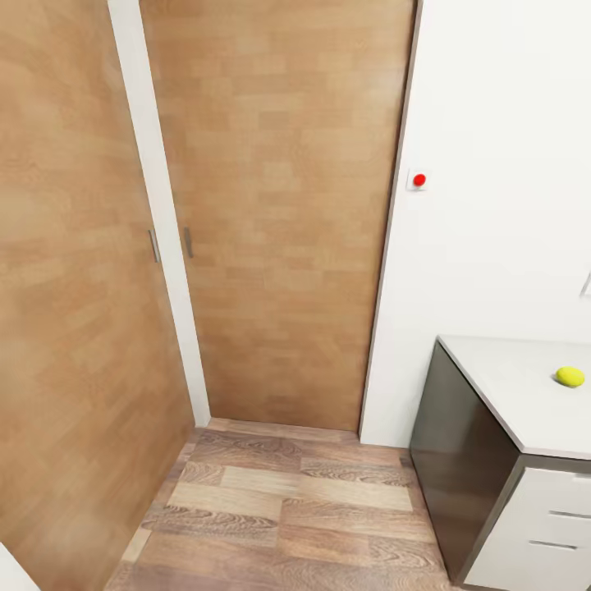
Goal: Put all the toys in the child's room - the three board games (two on the bed and one on the table), the two jigsaw puzzles on the table, and the tennis ball on the table - inside the toy box on the table in the child's room.
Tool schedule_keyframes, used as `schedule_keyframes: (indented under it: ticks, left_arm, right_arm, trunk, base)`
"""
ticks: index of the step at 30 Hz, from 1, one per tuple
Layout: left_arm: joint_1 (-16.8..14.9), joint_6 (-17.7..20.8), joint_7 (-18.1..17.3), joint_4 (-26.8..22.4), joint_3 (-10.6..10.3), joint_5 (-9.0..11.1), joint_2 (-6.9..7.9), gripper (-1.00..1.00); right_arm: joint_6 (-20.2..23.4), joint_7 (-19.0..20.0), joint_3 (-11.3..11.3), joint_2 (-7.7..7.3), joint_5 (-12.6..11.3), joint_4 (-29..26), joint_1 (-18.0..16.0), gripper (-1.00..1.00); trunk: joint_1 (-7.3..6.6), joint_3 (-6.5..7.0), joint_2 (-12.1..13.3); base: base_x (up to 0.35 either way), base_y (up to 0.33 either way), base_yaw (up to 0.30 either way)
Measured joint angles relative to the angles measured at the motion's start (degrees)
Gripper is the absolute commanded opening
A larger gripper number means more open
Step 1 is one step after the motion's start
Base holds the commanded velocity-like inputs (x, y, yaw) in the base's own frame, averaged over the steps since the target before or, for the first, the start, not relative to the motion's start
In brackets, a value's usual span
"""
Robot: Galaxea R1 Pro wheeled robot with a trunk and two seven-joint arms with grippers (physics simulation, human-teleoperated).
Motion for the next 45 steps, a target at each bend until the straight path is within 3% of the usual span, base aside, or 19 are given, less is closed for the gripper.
schedule_keyframes:
  ticks: [4, 26, 45]
  left_arm:
    - [-0.1, -0.1, 0.0, -0.1, -0.1, -0.1, -0.87, 1.00]
    - [-0.1, -0.2, 0.0, -0.1, 0.2, 0.0, -1.23, 1.00]
    - [-0.1, -0.2, 0.0, -0.1, 0.1, -0.1, -1.23, 1.00]
  right_arm:
    - [-0.1, -0.2, -0.1, 0.61, -0.3, 0.0, 0.0, 1.00]
    - [-0.5, -0.2, 0.0, 0.81, -0.2, 0.0, 0.0, 1.00]
    - [-0.4, -0.2, -0.1, 0.87, -0.5, 0.0, 0.0, 1.00]
  trunk:
    - [0.00, 0.01, 0.0]
    - [0.00, 0.01, 0.0]
    - [0.00, 0.01, 0.0]
  base:
    - [0.000, 0.000, 0.000]
    - [0.000, 0.000, -0.009]
    - [0.000, 0.000, -0.249]
